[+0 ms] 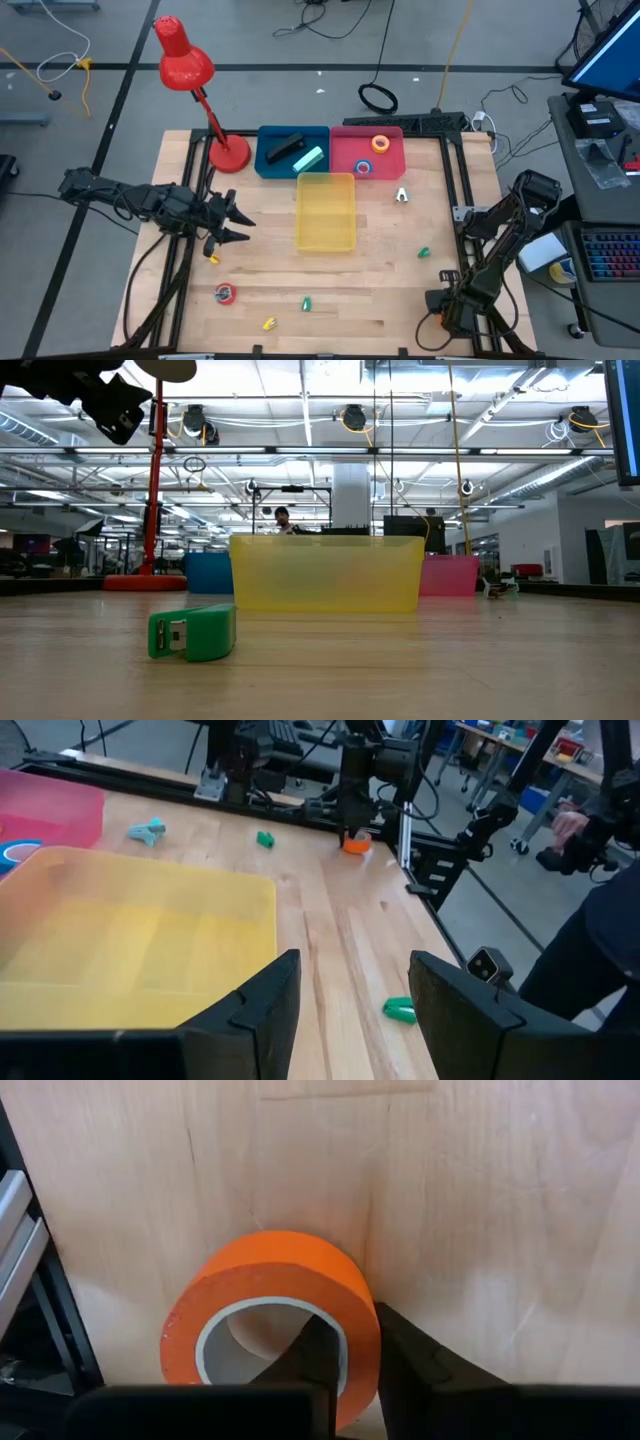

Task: Pick and place Stapler, Stapler remover, tape
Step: Put the orange tape into the pink bin

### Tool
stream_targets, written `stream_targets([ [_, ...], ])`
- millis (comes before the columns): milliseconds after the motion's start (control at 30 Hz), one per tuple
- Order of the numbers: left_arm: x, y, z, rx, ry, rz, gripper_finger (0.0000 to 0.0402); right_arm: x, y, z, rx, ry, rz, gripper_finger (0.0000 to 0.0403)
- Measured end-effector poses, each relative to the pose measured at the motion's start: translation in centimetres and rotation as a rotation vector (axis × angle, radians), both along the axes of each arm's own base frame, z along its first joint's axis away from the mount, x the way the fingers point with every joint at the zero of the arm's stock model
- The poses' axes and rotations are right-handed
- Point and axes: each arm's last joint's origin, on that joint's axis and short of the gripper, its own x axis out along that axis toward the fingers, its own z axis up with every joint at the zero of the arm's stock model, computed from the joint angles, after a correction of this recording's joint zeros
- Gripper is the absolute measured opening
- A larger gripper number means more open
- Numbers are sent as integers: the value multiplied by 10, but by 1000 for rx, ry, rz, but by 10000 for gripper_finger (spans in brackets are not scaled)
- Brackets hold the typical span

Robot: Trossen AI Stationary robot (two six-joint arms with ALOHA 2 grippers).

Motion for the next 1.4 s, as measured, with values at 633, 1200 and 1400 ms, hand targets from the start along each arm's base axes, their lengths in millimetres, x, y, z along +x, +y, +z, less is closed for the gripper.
stream_targets([
  [633,-7,-1,1,20,-8,-104,189,63,-132,101,40,-630,-485,30],
  [1200,-17,1,7,74,-92,-114,189,106,-305,121,-449,-1099,-1051,30],
  [1400,-17,1,10,66,-116,-119,189,109,-333,92,-535,-930,-1065,30],
])
